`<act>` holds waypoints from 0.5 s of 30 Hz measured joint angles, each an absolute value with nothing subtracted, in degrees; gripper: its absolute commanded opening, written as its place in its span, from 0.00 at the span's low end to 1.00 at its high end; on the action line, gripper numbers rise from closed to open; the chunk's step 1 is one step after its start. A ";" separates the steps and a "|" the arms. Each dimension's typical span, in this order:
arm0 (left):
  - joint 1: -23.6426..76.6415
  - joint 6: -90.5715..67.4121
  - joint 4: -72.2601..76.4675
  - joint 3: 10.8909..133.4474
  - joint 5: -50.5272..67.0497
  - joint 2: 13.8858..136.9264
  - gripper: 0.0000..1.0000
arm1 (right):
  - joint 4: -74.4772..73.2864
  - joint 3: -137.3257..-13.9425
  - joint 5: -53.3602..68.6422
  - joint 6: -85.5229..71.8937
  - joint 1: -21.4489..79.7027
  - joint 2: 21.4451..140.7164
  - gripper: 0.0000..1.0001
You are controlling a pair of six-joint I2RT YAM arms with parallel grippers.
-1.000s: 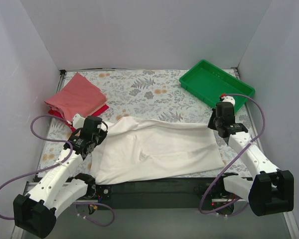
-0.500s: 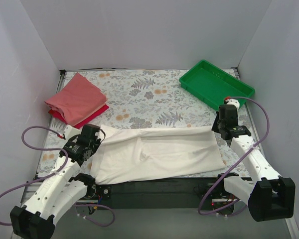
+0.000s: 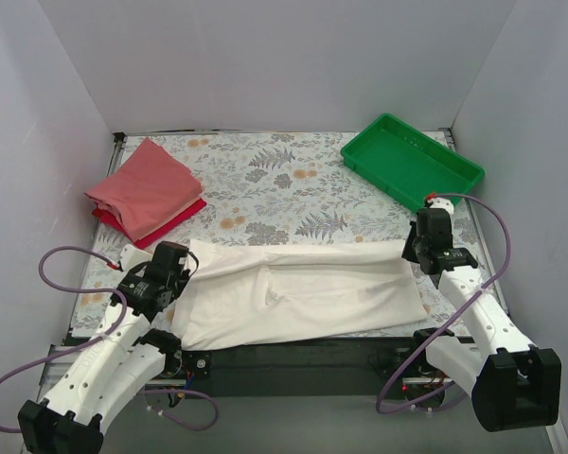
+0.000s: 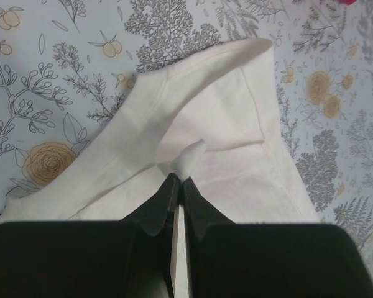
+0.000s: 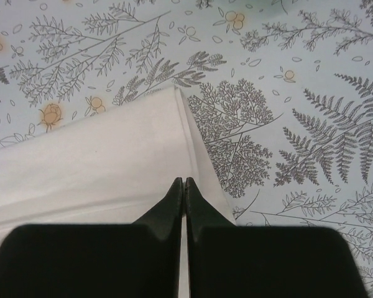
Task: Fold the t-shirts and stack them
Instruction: Fold the tshirt
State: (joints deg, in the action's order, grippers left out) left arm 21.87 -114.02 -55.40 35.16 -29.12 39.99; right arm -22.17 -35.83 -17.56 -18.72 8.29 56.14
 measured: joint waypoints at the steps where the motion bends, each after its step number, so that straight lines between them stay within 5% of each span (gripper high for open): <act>1: 21.87 -114.04 -55.42 34.52 -28.77 40.01 0.00 | -22.33 -35.40 -17.41 -18.94 8.29 56.07 0.03; 5: 21.87 -114.08 -56.01 31.51 -26.87 40.56 0.06 | -22.50 -32.16 -16.32 -20.18 8.25 56.05 0.13; 6: 21.87 -114.10 -56.49 30.92 -26.41 40.86 0.19 | -22.68 -31.33 -16.21 -20.71 8.25 56.05 0.20; 7: 21.87 -113.91 -56.80 30.50 -25.98 41.08 0.34 | -22.81 -30.46 -16.12 -21.17 8.25 56.05 0.46; 8: 21.87 -114.06 -57.04 30.04 -25.32 41.28 0.57 | -23.03 -29.65 -16.12 -21.93 8.25 56.05 0.57; 9: 21.87 -113.95 -57.14 29.87 -24.73 41.32 0.62 | -23.35 -29.02 -16.19 -21.98 8.25 56.03 0.64; 12: 21.87 -114.34 -57.60 29.87 -23.83 41.17 0.71 | -24.58 -28.42 -16.19 -22.31 8.25 55.42 0.81; 13: 21.87 -114.41 -58.11 30.11 -23.73 41.06 0.73 | -24.62 -28.47 -16.10 -22.24 8.25 54.81 0.93; 15: 21.87 -114.41 -59.37 31.29 -23.75 40.84 0.75 | -24.99 -28.75 -15.88 -21.74 8.25 53.25 0.98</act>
